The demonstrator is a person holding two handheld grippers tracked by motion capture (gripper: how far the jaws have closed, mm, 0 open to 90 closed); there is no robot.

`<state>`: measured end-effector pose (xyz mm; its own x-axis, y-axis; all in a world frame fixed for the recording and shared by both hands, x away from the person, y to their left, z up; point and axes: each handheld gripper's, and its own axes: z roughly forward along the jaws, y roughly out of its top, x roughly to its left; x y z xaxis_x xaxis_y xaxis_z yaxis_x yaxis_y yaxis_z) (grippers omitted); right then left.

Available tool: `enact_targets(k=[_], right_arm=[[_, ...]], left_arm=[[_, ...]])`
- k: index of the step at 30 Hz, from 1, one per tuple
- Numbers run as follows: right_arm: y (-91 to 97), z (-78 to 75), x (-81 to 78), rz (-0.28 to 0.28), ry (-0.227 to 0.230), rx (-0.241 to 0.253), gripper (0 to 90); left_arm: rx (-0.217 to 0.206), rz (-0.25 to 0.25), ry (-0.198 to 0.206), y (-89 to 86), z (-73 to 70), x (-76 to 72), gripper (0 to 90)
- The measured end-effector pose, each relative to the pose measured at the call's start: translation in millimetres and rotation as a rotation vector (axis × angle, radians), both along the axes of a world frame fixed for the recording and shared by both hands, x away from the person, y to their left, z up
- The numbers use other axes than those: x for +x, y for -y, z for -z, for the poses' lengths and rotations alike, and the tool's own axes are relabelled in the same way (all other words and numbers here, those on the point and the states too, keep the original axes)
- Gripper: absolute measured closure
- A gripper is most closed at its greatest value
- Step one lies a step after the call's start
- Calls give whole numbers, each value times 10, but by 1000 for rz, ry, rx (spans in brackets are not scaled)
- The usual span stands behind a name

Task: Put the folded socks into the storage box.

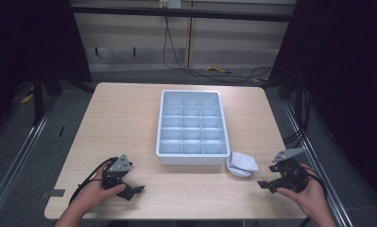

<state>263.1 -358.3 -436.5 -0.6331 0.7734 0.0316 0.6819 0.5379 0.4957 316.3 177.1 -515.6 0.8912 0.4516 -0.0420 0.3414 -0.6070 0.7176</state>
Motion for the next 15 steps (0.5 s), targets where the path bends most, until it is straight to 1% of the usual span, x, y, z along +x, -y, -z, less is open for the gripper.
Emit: enact_targets(k=[1,2,3,4,5,6,8,10,11,12,13,14,15], right_arm=[[-17,-22,11,-3,3,-10,197],[-41,-41,21,-2,-10,-11,198],[-61,-49,40,-18,-9,-23,197],[-87,-55,56,-27,-14,-35,198],[-129,-62,86,-45,-31,-56,197],[-129,-62,86,-45,-31,-56,197],[-171,-93,132,-55,-49,-68,190],[-178,-101,144,-65,-44,-72,191],[-203,-119,163,-79,-47,-84,190],[-218,-125,172,-79,-60,-93,189],[-229,-129,184,-91,-62,-104,187],[-229,-129,184,-91,-62,-104,187],[-249,-150,200,-97,-73,-113,186]], left_arm=[[1,0,0,0,0,0,0],[0,0,0,0,0,0,0],[-10,-7,-2,5,4,-4,0],[1,-2,1,0,0,0,0],[1,1,0,-1,0,0,0],[0,0,0,0,0,0,0],[0,0,0,0,0,0,0],[0,0,0,0,0,0,0],[0,-1,1,0,0,0,0],[0,0,0,0,0,0,0],[-1,-1,-1,1,1,-1,0],[-1,-1,-1,1,1,-1,0],[0,0,0,0,0,0,0]])
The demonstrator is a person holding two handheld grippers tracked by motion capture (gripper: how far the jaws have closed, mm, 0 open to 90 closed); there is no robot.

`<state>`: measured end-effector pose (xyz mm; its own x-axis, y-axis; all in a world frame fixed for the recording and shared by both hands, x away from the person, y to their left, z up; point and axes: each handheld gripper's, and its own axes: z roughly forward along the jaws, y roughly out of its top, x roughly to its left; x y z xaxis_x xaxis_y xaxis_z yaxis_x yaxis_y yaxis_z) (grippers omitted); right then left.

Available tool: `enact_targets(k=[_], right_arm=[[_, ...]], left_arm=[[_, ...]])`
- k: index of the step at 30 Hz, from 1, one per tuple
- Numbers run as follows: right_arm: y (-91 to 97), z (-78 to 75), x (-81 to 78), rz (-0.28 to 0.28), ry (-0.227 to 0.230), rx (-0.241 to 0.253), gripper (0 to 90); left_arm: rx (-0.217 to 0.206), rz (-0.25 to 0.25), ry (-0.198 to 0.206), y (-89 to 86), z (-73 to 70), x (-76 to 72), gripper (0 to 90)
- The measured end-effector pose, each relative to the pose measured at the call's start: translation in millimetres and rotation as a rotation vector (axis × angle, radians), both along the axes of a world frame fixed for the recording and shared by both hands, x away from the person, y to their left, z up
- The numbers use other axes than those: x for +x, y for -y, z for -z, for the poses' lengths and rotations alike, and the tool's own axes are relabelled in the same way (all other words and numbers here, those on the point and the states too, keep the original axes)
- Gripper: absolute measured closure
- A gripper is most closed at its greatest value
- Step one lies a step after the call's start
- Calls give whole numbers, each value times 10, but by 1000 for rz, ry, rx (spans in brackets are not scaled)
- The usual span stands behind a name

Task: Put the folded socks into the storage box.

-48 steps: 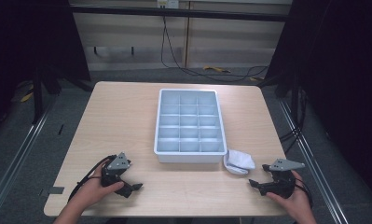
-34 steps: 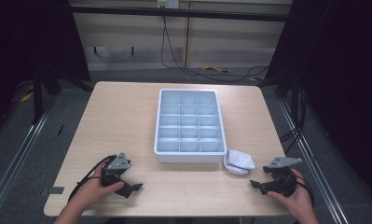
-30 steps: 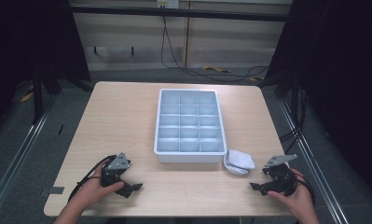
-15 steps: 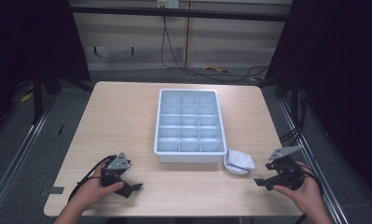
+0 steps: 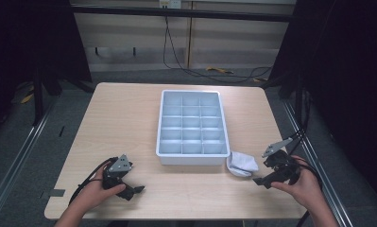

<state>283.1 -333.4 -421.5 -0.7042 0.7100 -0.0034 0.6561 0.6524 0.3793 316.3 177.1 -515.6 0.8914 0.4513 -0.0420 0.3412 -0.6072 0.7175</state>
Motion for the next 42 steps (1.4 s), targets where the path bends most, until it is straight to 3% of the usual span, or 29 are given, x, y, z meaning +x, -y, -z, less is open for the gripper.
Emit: enact_targets(k=[18,34,42], right_arm=[[-184,-118,169,-59,-9,-34,174],[-388,-60,313,-107,-45,-101,169],[-458,-20,375,-132,-54,-111,169]], left_arm=[[0,0,1,0,0,0,0],[-9,-8,-2,5,3,-4,0],[-8,-6,-2,4,3,-4,0]])
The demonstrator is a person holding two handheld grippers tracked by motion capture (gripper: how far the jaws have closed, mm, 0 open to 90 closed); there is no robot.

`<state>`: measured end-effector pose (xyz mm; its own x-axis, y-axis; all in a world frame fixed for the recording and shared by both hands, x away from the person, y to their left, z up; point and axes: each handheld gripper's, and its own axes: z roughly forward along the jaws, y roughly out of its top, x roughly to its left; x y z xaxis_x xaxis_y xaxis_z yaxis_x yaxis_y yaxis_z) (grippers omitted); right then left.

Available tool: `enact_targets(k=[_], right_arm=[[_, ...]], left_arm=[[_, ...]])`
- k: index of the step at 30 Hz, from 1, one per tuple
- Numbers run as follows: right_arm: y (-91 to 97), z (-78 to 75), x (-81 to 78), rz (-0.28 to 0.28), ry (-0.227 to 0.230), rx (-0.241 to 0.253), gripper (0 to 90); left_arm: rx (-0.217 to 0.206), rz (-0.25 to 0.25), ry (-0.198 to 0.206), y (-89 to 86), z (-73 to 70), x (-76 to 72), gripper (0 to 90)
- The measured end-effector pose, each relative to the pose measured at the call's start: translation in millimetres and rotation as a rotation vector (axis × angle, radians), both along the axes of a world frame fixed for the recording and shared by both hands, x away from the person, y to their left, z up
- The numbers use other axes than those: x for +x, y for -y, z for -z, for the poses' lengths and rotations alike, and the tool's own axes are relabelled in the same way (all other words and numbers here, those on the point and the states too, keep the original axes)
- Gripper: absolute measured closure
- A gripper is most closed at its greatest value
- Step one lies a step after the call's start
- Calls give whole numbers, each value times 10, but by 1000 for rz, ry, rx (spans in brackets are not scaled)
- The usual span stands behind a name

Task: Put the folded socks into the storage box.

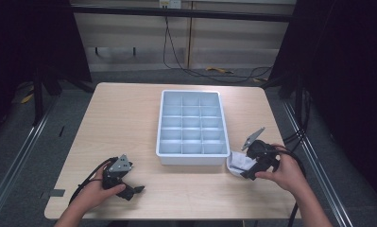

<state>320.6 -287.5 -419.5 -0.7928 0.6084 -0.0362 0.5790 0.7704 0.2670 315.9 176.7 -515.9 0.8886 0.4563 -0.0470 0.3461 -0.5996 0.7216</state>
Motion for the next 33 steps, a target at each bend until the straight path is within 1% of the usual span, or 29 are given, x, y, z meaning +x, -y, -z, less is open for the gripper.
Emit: enact_targets(k=[10,12,13,15,16,17,18,19,21,22,23,24,25,28,29,30,31,32,33], right_arm=[[-69,72,36,-28,-12,-24,169],[-116,111,38,-49,-13,-33,173],[-116,111,38,-49,-13,-33,173],[-158,141,38,-58,-18,-49,188],[-195,184,45,-68,-18,-69,215],[-195,184,45,-68,-18,-69,215],[-233,238,45,-90,-18,-102,264],[-255,260,39,-79,-22,-115,270],[-264,278,43,-85,-24,-124,272],[-277,284,39,-87,-21,-132,295],[-279,283,40,-84,-14,-141,351],[-262,264,51,-74,-12,-133,451],[-262,264,51,-74,-12,-133,451],[-228,245,71,-54,-35,-112,534],[-218,245,82,-55,-36,-104,565],[-217,230,89,-44,-52,-101,676],[-217,223,89,-29,-61,-89,729],[-212,218,100,-8,-77,-77,759],[-212,218,100,-8,-77,-77,759]], left_arm=[[4,3,2,-2,-1,2,0],[0,0,0,0,0,0,0],[0,0,0,0,0,0,0],[5,4,1,-2,-2,2,0],[5,4,2,-3,-2,2,0],[5,4,2,-3,-2,2,0],[0,1,0,0,0,0,0],[0,1,0,0,0,0,0],[0,1,0,0,0,0,0],[0,1,0,0,0,0,0],[0,1,0,0,0,0,0],[0,1,0,0,0,0,0],[0,1,0,0,0,0,0],[0,1,1,0,1,-1,0],[0,0,-1,0,1,-1,0],[0,0,-1,0,0,-1,0],[0,1,0,0,0,0,0],[0,1,0,0,0,0,0],[0,1,-1,0,0,-1,0]])
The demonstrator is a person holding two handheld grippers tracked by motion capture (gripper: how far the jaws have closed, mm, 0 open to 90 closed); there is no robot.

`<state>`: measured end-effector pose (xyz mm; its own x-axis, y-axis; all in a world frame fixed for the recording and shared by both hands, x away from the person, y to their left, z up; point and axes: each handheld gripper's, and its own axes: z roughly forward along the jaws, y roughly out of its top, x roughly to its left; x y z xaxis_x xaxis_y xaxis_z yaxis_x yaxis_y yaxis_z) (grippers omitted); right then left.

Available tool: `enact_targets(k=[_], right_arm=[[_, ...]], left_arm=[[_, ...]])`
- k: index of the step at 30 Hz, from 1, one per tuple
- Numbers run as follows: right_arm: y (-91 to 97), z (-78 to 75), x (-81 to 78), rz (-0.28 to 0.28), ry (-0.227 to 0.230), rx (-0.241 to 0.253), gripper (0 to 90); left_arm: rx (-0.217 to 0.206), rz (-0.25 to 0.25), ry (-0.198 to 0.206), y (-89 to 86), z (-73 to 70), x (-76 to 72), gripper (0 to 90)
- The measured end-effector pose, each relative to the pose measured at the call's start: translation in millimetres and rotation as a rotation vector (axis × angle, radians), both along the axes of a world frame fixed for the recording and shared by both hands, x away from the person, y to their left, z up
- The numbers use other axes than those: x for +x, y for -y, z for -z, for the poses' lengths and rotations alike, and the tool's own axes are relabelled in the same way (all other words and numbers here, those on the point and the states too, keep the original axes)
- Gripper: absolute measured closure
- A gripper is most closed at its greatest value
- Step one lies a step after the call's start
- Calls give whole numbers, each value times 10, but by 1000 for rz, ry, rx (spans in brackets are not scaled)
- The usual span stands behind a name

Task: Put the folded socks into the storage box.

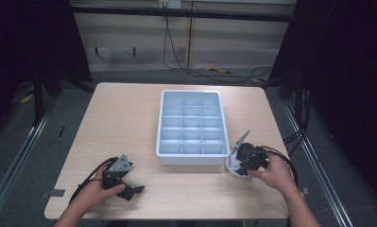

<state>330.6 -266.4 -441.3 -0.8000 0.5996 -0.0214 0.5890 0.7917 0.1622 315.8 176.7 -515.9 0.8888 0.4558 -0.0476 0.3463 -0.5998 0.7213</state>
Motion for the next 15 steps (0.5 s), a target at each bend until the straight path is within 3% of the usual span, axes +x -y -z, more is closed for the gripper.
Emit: enact_targets(k=[1,6,9,15], right_arm=[[2,0,7,10,-20,9,783],[0,-17,20,40,-40,11,804],[50,-70,7,67,-37,42,809],[111,-190,-19,75,-38,40,810]], left_arm=[[0,0,0,0,0,0,0],[0,1,1,0,-1,1,0],[0,0,1,0,-1,1,0],[0,0,1,0,-1,1,0]])
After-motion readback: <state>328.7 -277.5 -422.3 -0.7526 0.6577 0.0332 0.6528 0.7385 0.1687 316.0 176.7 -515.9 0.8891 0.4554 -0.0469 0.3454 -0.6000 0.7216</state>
